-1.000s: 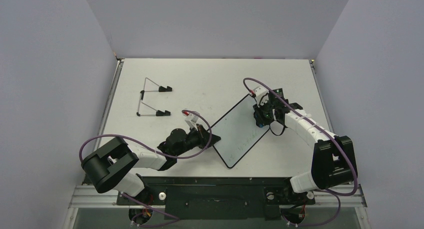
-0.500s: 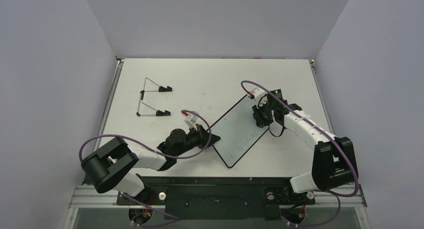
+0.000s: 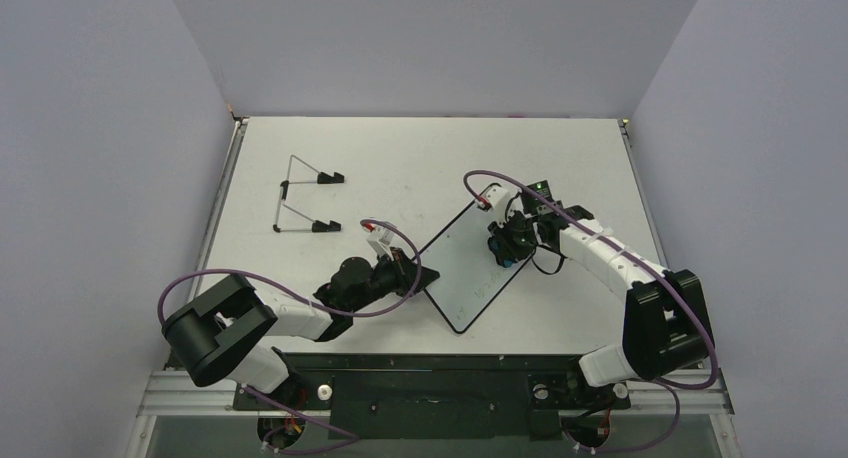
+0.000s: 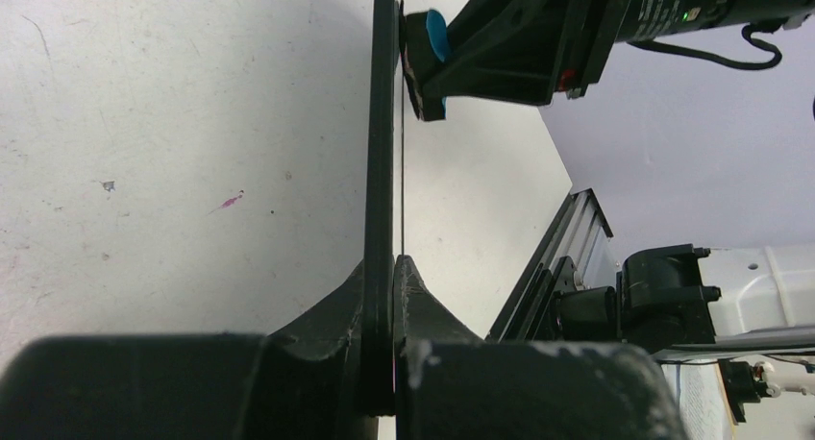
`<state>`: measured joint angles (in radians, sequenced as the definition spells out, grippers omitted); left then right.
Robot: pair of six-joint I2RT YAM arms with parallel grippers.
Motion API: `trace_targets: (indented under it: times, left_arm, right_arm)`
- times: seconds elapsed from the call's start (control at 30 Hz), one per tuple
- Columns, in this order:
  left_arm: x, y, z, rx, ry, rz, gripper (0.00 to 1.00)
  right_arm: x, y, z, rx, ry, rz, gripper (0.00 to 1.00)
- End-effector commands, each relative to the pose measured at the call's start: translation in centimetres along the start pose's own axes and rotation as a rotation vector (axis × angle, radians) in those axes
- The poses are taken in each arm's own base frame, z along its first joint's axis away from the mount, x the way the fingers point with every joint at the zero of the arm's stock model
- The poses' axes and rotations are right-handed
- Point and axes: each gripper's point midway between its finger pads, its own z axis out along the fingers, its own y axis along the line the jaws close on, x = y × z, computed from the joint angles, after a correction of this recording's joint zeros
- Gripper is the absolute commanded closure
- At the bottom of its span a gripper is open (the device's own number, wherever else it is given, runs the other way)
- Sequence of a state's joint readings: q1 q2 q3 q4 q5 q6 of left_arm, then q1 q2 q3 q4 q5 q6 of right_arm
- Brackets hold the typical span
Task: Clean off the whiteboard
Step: Erase the whiteboard at the center of the board.
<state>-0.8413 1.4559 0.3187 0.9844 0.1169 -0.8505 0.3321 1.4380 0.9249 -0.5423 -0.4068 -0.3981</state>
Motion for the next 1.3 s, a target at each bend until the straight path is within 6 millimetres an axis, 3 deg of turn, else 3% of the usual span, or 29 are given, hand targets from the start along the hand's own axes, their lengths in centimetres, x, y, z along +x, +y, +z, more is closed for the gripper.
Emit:
trace_targets:
  times: [0.0,0.1,0.17,0.33,0.4,0.53,0.6,0.67,0.73,0.8,0.9,1.07,1.2,1.27]
  left_arm:
    - [-1.8,-5.0,0.1,0.197,-0.04,0.054,1.0]
    - [-1.6,-5.1,0.2,0.205,-0.032,0.048,1.0]
    - [-1.6,-5.1,0.3,0.208,-0.029,0.047,1.0]
    - [-1.7,-5.1,0.3,0.204,-0.029,0.047,1.0]
    - [-1.6,-5.0,0.3,0.2,-0.028,0.047,1.0]
    - [-1.5,-4.8,0.2,0.196,-0.028,0.048,1.0]
    - [-1.6,-4.8,0.2,0.197,-0.032,0.049,1.0]
    - [-1.6,-4.7,0.0,0.193,-0.033,0.048,1.0]
    - [-1.6,-4.6,-0.1,0.188,-0.037,0.048,1.0]
    - [-1.6,-4.6,-0.1,0.189,-0.037,0.047,1.0]
    - [-1.6,-4.6,0.2,0.192,-0.032,0.047,1.0]
    - [-1.4,-4.6,0.2,0.202,-0.033,0.036,1.0]
    - [-1.4,-4.5,0.1,0.198,-0.034,0.036,1.0]
    - [-1.4,-4.5,0.1,0.199,-0.032,0.036,1.0]
  right_arm:
    - [-2.2,-2.7,-2.2,0.052,-0.185,0.132,1.0]
    - [-1.9,-5.7,-3.2,0.209,-0.222,0.19,1.0]
    - [-1.2,-6.6,-2.9,0.253,-0.193,0.202,1.0]
    - [1.0,-6.7,-0.8,0.232,-0.051,0.186,1.0]
    - [0.8,-4.8,-0.3,0.144,-0.042,0.142,1.0]
    - [-0.6,1.1,-0.3,-0.089,-0.065,-0.043,1.0]
    - [-1.5,2.4,-0.8,-0.133,-0.096,-0.058,1.0]
    - [-2.5,1.5,-1.6,-0.114,-0.153,-0.006,1.0]
    - [-2.7,-0.8,-2.5,-0.052,-0.21,0.08,1.0]
    - [-2.2,-3.8,-3.4,0.083,-0.243,0.152,1.0]
    - [-0.9,-6.4,-3.4,0.23,-0.222,0.172,1.0]
    - [1.6,-8.8,-2.2,0.339,-0.089,0.189,1.0]
    - [1.1,-5.5,-1.0,0.174,-0.093,0.117,1.0]
    - [0.5,-2.0,-0.7,0.011,-0.11,0.037,1.0]
